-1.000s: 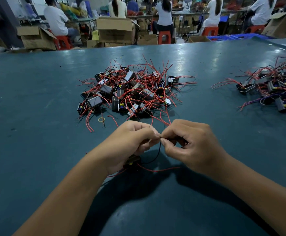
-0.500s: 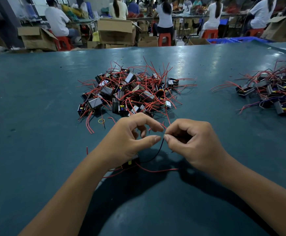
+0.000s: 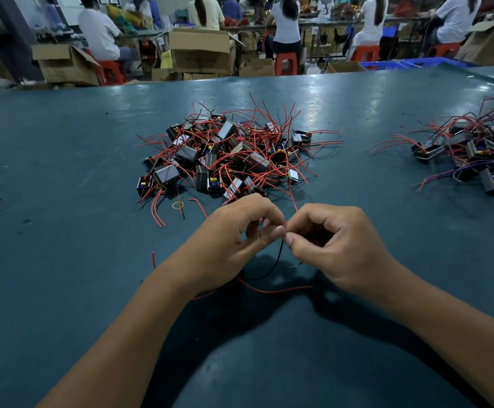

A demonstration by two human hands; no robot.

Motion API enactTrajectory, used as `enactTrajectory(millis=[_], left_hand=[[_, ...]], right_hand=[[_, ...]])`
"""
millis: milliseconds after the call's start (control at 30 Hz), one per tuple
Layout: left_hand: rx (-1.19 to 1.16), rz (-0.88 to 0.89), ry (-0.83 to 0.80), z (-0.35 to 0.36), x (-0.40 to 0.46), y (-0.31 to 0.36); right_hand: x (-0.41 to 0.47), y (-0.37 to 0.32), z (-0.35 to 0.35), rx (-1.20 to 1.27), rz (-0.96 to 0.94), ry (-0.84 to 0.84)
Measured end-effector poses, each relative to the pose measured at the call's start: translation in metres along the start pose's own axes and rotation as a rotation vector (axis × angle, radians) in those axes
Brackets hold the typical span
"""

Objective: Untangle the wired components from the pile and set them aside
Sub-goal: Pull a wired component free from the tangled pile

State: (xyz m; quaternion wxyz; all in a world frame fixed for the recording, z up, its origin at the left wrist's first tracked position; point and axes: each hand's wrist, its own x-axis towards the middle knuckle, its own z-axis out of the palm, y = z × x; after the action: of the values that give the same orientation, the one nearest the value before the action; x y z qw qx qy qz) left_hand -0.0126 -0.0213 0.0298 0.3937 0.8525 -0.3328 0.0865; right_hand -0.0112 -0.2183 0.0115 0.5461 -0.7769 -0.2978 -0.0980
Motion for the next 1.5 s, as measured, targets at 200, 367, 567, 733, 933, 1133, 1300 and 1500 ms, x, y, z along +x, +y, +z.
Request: enactTrajectory(millis=[200, 367, 567, 733, 933, 1133, 1300, 1500], left_hand=[[-0.31, -0.218, -0.065, 0.001, 0.0, 0.008], [-0.416, -0.324, -0.064, 0.0, 0.001, 0.011], [-0.67, -0.559, -0.073, 0.004, 0.002, 0.009], [-0.531, -0.451, 0.022, 0.007, 0.002, 0.005], [-0.3, -0.147, 0.137, -0.006, -0.002, -0.002], [-0.13, -0.056, 0.097, -0.009, -0.001, -0.002], [-0.004, -0.081, 0.11, -0.007, -0.003, -0.002], [0.128, -0.134, 0.01, 0.001, -0.002, -0.007]], right_hand=[[0.001, -0.002, 0.002, -0.116, -0.104, 0.038], [0.0, -0.003, 0.002, -0.163, -0.145, 0.046], [0.0, -0.004, 0.003, -0.407, -0.303, 0.026], [0.0, -0.003, 0.002, -0.299, -0.204, 0.064], [0.001, -0.003, 0.001, -0.216, -0.132, 0.101], [0.001, -0.002, 0.001, -0.184, -0.101, 0.094], [0.001, -0.001, 0.001, -0.169, -0.065, 0.096], [0.002, 0.0, 0.001, -0.189, 0.01, 0.148]])
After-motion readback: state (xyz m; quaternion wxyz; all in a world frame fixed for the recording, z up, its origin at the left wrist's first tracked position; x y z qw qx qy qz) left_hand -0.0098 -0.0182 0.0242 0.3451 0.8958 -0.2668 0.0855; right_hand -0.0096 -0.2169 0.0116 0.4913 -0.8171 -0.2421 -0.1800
